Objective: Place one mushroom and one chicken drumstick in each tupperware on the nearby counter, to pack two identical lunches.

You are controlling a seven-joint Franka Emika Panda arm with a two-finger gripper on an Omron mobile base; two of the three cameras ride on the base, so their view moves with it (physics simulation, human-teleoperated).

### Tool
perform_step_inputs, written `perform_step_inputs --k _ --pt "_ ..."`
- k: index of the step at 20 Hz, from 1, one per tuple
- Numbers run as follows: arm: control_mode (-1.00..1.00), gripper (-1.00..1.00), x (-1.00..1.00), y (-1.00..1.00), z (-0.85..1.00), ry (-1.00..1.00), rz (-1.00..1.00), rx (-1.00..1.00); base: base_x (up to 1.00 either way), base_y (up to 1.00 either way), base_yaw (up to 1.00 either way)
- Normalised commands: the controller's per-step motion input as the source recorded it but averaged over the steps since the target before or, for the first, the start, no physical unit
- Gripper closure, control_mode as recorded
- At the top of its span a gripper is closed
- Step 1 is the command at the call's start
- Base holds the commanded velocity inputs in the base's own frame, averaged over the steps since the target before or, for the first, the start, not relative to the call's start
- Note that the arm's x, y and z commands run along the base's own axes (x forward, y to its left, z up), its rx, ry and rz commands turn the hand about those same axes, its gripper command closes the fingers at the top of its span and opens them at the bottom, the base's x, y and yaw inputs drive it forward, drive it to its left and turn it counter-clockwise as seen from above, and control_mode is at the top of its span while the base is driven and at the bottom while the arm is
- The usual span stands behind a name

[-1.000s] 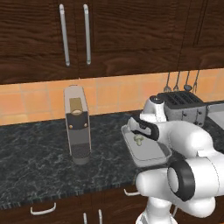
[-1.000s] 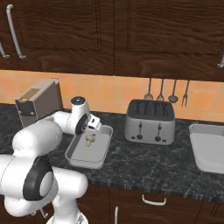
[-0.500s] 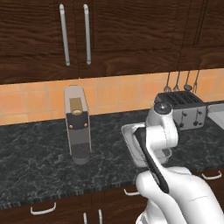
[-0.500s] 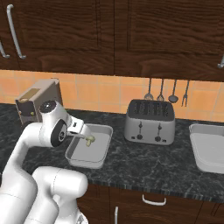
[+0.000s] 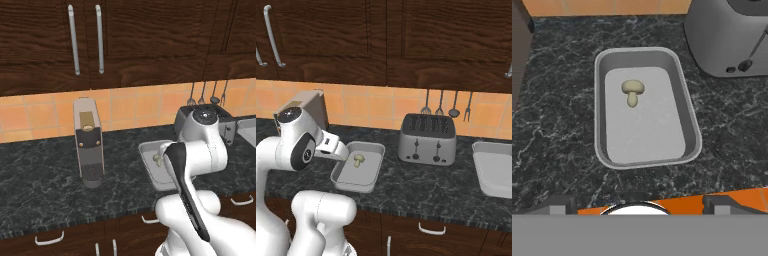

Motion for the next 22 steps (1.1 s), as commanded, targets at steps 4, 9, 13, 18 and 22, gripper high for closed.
perform_step_inputs --k 4,9,13,18,22 --pt "-1.0 -1.0 -0.38 -0.01 -0.54 -0.04 0.03 0.01 0.0 0.0 0.0" --pt "-1.0 -1.0 0.0 0.0 -0.04 0.0 0.0 0.01 0.0 0.0 0.0" --pt "-1.0 -1.0 -0.36 -0.05 -0.08 -0.03 -0.02 0.03 0.0 0.0 0.0" --pt "1.0 -1.0 0.0 0.0 0.0 0.0 0.0 0.0 -1.0 -0.41 -0.18" --pt "1.0 -1.0 0.0 0.0 0.0 0.0 0.0 0.0 -1.0 -0.54 -0.24"
